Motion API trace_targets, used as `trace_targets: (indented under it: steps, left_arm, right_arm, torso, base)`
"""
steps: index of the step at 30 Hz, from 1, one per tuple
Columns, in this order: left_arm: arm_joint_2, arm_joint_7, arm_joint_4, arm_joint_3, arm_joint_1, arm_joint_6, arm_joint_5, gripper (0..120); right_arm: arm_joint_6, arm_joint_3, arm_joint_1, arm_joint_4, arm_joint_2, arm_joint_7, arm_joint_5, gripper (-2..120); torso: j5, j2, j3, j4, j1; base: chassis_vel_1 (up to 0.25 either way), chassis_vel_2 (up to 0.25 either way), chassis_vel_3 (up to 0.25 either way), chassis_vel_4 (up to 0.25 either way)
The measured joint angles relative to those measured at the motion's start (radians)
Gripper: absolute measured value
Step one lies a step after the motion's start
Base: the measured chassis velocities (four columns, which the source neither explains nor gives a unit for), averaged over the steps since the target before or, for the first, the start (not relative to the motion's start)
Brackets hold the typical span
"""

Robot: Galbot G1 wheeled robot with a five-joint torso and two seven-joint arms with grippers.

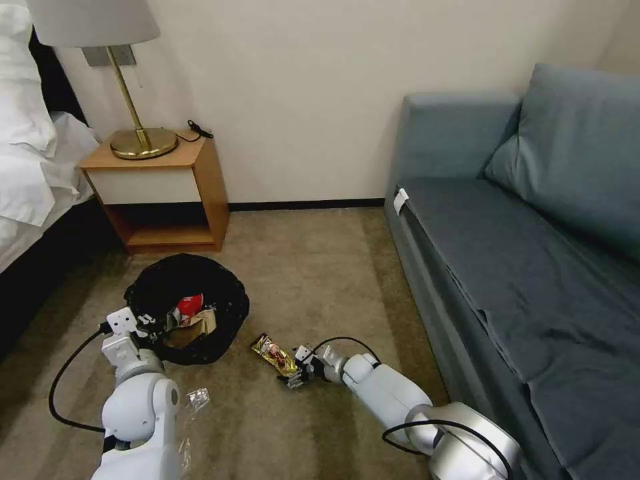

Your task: Pick up the trash bin, then pick up the garbage on the floor and place it into the trash bin.

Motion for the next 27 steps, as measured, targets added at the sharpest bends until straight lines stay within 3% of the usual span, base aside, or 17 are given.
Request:
trace_targets:
  steps: [8,14,16,25,27]
  left_arm:
    - [0.0,-0.001,-0.002,0.0,0.001,0.0,0.0,2]
    - [-0.001,-0.001,-0.002,0.001,0.001,0.0,0.0,2]
    - [0.0,-0.001,-0.001,0.002,-0.002,0.0,0.0,2]
    - [0.001,-0.001,0.003,0.002,-0.007,0.0,0.0,2]
    - [0.0,-0.001,0.004,0.002,-0.007,-0.001,0.001,2]
  right_arm:
    - [0.01,0.008,-0.002,-0.015,0.0,-0.008,-0.01,95]
    - [0.021,0.011,-0.002,-0.016,0.0,-0.01,-0.012,74]
    - [0.023,0.014,-0.002,-0.016,0.0,-0.01,-0.012,62]
    - [0.03,0.017,0.0,-0.016,0.0,-0.009,-0.012,33]
    - [0.031,0.017,0.0,-0.016,0.0,-0.009,-0.012,22]
  torso:
    - [0.0,0.0,0.0,0.0,0.0]
    - [0.0,0.0,0.0,0.0,0.0]
    - [0.0,0.0,0.0,0.0,0.0]
    - [0.0,0.0,0.0,0.0,0.0]
    - [0.0,0.0,0.0,0.0,0.0]
  base:
    - [0.0,0.0,0.0,0.0]
    - [0.0,0.0,0.0,0.0]
    - [0.0,0.0,0.0,0.0]
    - [0.0,0.0,0.0,0.0]
    - [0.0,0.0,0.0,0.0]
